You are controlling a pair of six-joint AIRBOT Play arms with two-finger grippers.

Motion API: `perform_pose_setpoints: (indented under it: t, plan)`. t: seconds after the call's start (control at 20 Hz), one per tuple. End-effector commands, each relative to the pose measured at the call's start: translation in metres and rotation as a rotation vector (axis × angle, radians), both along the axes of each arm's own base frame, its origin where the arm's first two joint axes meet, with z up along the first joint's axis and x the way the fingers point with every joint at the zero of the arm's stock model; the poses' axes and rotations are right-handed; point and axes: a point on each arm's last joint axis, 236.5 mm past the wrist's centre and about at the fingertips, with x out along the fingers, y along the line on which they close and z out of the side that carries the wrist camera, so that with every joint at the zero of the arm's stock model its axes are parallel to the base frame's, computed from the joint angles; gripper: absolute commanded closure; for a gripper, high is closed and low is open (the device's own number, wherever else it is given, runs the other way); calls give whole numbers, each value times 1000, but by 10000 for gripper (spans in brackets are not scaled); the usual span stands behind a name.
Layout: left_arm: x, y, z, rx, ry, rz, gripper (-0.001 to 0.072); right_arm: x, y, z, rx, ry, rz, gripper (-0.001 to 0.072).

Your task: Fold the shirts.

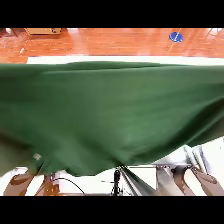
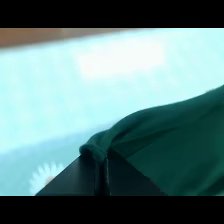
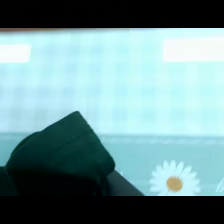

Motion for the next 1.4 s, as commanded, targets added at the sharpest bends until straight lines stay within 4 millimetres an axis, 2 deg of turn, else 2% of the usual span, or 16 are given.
perform_pose_setpoints:
  t: [0.0, 0.1, 0.2, 0.35, 0.5, 0.6, 0.7, 0.8, 0.9, 1.05, 1.1, 1.15, 1.2, 1.25, 1.35]
  plan:
    - [71, 19, -77, -20, 202, -19, 692, 52, -19, -94, 112, 278, 9, 687]
    - [122, 22, -118, -58, 278, -49, 692, 92, -23, -136, 200, 381, 32, 686]
    - [169, 16, -160, -59, 355, -109, 691, 133, -36, -171, 248, 418, 11, 686]
    - [220, 9, -225, -95, 496, -123, 691, 185, -52, -215, 296, 408, -41, 686]
    - [267, 10, -273, -131, 520, -67, 690, 238, -66, -232, 337, 286, -95, 685]
    - [295, 13, -293, -144, 488, -18, 690, 265, -72, -236, 364, 211, -125, 686]
    - [317, 9, -305, -156, 450, 14, 690, 281, -73, -249, 371, 190, -141, 685]
    - [328, 1, -319, -156, 445, 22, 689, 288, -68, -275, 358, 230, -133, 685]
    - [331, -8, -340, -153, 477, 12, 690, 289, -58, -309, 336, 307, -111, 685]
    - [316, -19, -380, -168, 621, -8, 687, 281, -44, -351, 301, 420, -74, 682]
    - [308, -24, -389, -178, 670, -29, 632, 278, -39, -357, 308, 447, -62, 676]
    - [302, -26, -392, -186, 703, -44, 523, 275, -34, -357, 323, 461, -53, 598]
    - [297, -24, -390, -189, 720, -53, 468, 273, -33, -350, 341, 462, -47, 520]
    - [295, -16, -381, -187, 723, -59, 445, 270, -33, -338, 355, 453, -33, 472]
    - [294, 15, -347, -173, 708, -60, 445, 260, -41, -296, 358, 433, 16, 431]
